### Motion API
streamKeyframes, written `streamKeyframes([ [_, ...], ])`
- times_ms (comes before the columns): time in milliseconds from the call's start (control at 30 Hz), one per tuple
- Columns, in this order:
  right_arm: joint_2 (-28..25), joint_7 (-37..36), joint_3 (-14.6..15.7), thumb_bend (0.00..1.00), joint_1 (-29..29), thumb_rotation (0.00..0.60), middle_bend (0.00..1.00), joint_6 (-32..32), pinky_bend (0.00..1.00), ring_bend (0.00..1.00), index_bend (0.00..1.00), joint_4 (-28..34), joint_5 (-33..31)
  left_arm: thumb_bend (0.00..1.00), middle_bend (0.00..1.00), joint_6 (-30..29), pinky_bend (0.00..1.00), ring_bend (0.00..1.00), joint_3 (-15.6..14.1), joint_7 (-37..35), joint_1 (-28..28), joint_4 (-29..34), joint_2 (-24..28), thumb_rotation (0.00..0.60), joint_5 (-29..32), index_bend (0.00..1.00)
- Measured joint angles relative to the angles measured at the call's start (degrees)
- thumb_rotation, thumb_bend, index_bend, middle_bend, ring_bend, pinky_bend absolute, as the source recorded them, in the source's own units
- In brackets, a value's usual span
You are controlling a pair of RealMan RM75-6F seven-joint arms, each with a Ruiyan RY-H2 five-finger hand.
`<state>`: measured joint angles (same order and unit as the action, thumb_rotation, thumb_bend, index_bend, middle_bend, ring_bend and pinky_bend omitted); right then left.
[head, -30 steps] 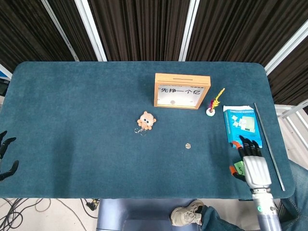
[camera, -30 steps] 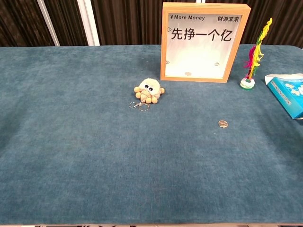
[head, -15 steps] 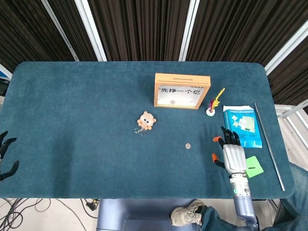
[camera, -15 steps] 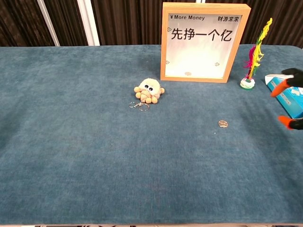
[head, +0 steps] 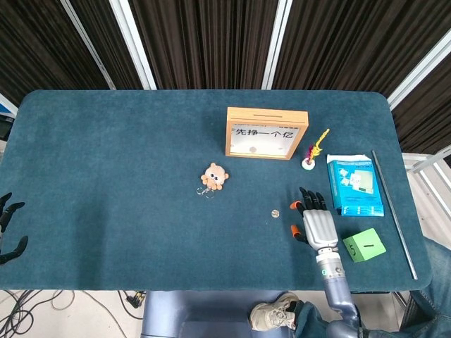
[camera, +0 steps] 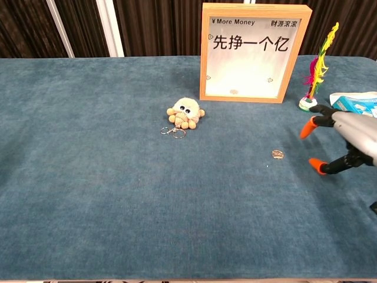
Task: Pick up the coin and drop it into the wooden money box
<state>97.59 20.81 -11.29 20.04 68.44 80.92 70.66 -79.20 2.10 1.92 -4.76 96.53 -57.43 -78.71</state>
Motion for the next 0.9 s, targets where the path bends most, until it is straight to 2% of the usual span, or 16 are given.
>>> streamKeyframes([
  [333,3.4,-0.9,0.1,0.44,1.9,0.600,0.01,-1.2,0.00,0.00,0.35,-3.7,-1.1,0.37,0.00,0.2,0.00,0.00,0.0,0.0,-0.1,0.1,0.1,0.600,0.2,0.19],
  [900,5.5,-1.2,0.6,0.45,3.4,0.600,0.01,-2.0,0.00,0.00,0.36,-5.7,-1.9,0.37,0.00,0.6,0.00,0.00,0.0,0.0,-0.2,0.2,0.2,0.600,0.7,0.19],
])
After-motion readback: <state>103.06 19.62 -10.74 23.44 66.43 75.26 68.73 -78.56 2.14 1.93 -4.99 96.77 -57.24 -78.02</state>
